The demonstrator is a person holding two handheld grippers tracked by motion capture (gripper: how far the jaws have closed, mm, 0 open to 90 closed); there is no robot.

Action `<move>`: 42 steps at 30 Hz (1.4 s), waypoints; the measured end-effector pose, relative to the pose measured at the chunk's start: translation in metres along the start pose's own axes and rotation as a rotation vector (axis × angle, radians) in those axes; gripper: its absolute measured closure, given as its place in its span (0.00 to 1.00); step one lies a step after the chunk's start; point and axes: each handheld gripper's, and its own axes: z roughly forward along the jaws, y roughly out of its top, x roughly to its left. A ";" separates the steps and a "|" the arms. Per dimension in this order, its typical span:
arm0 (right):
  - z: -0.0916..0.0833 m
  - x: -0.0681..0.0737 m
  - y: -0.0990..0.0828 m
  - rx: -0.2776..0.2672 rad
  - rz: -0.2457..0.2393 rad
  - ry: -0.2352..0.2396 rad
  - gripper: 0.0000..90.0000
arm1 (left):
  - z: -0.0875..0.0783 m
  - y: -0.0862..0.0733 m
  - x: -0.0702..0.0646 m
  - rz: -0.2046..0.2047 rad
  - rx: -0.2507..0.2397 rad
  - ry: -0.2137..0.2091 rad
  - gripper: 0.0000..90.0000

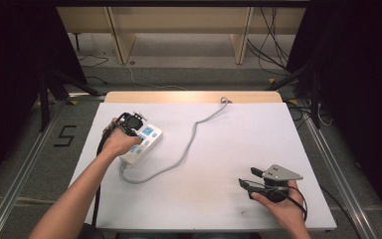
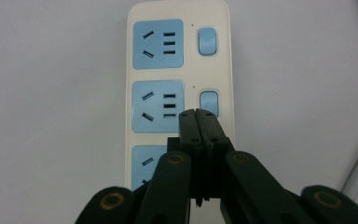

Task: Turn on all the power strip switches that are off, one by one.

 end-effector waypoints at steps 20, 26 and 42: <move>0.000 0.000 0.000 0.000 0.001 -0.001 0.42 | -0.001 0.012 0.001 -0.001 -0.013 0.012 1.00; 0.000 0.000 0.000 0.000 0.001 0.000 0.42 | -0.002 0.016 0.003 -0.004 -0.023 0.021 1.00; 0.000 -0.001 0.000 -0.002 0.000 0.001 0.42 | 0.000 0.025 0.006 -0.007 -0.019 0.034 1.00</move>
